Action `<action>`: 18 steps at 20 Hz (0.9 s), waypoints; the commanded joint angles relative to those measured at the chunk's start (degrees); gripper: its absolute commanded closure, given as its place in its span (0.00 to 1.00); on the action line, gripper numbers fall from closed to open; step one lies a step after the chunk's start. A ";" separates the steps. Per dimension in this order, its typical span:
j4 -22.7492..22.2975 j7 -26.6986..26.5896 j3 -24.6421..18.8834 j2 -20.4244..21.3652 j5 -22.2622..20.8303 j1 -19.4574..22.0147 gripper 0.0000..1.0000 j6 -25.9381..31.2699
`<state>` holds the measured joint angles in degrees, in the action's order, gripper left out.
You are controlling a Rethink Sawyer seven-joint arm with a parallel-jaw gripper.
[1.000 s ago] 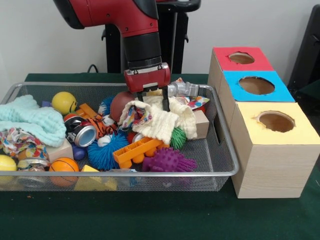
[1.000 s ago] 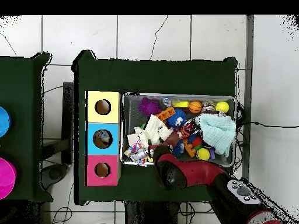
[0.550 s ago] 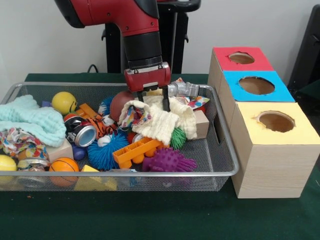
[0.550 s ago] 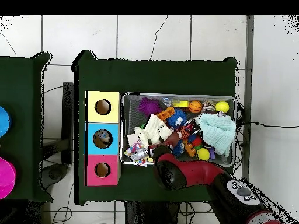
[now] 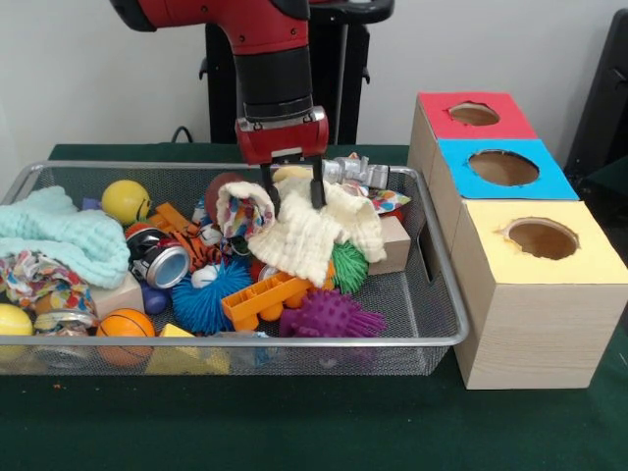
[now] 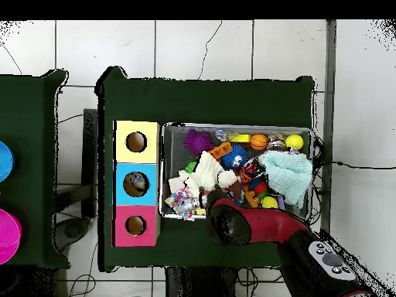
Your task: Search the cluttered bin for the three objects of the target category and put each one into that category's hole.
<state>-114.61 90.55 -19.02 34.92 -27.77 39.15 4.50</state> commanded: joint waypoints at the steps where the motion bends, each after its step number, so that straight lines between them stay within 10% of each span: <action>1: 2.64 1.03 -4.27 4.84 4.34 1.21 0.00 14.58; 18: 7.11 -0.15 -7.68 5.27 3.64 1.02 0.00 14.89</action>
<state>-114.01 90.55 -21.13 40.22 -25.33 39.16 14.48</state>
